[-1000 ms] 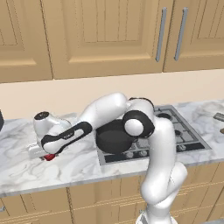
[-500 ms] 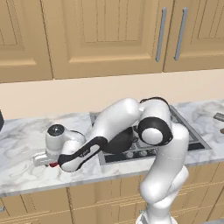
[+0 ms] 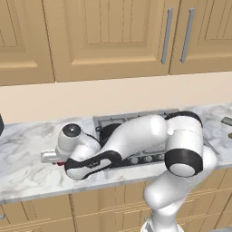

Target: Put the garlic and bell pepper in the pot. Retrieve the spatula and lightly stir the vegetables in the pot.

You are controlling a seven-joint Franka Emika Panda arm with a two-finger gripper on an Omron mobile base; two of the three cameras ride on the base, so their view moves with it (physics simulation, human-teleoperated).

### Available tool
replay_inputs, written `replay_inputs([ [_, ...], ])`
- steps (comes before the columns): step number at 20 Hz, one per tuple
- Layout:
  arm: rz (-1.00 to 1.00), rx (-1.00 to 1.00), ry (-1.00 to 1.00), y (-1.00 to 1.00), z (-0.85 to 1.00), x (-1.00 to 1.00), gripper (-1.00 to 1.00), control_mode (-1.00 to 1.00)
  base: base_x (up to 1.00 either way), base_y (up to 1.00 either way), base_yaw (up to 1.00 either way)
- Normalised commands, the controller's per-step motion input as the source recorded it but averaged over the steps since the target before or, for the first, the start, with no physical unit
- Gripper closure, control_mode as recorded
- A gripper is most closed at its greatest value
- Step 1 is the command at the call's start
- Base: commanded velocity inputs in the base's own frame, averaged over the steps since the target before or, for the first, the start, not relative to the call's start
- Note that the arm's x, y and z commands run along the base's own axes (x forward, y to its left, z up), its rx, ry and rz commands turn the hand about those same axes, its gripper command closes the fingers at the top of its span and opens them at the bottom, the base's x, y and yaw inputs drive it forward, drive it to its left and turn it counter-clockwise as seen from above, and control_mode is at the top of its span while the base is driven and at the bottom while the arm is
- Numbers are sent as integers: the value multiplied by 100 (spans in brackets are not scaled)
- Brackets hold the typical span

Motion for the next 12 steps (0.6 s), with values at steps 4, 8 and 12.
replay_inputs([
  [4,-4,0,10,-29,91,0,100,-100,0,0,0],
  [8,0,-11,21,-45,50,0,100,-100,0,0,0],
  [12,0,-25,10,-35,15,-1,100,-100,0,0,0],
])
